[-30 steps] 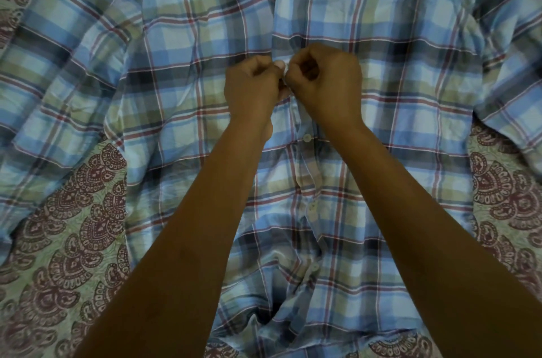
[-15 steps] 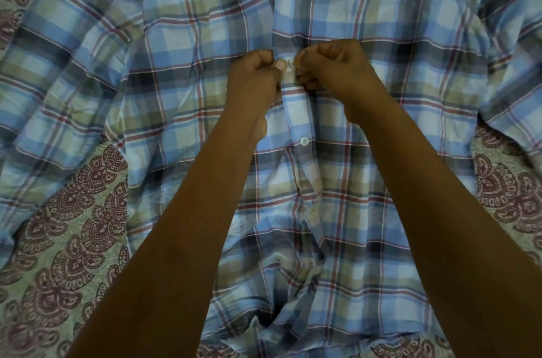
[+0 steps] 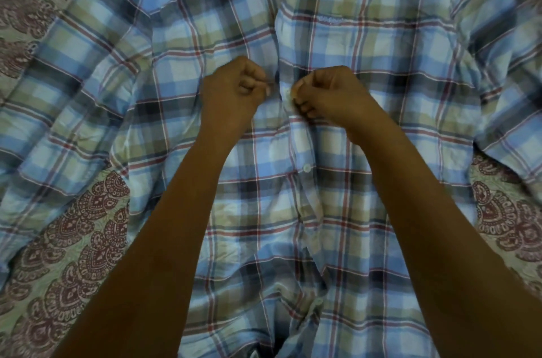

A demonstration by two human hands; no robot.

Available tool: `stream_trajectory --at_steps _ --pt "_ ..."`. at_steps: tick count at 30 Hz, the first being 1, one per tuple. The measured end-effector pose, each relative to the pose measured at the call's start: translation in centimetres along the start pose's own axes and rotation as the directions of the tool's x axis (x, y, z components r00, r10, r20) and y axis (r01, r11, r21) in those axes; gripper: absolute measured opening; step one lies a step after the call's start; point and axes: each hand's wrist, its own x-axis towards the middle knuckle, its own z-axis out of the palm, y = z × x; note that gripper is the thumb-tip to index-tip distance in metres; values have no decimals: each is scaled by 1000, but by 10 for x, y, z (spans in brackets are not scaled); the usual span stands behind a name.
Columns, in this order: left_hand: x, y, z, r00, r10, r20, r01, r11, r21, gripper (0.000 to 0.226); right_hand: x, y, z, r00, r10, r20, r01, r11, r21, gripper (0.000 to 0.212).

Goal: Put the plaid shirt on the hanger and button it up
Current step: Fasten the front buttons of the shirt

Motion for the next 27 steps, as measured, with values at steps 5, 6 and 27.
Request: stream_trajectory --at_steps 5,6,27 --pt "23 14 -5 996 14 -90 -21 997 -72 16 15 -14 8 922 -302 -242 255 944 -209 25" --pt "29 17 -5 995 21 -95 -28 997 -67 16 17 -19 11 900 -360 -246 288 915 -284 35" --pt "61 27 31 990 138 41 -143 921 362 19 52 -16 -6 814 -291 -503 136 937 -322 36"
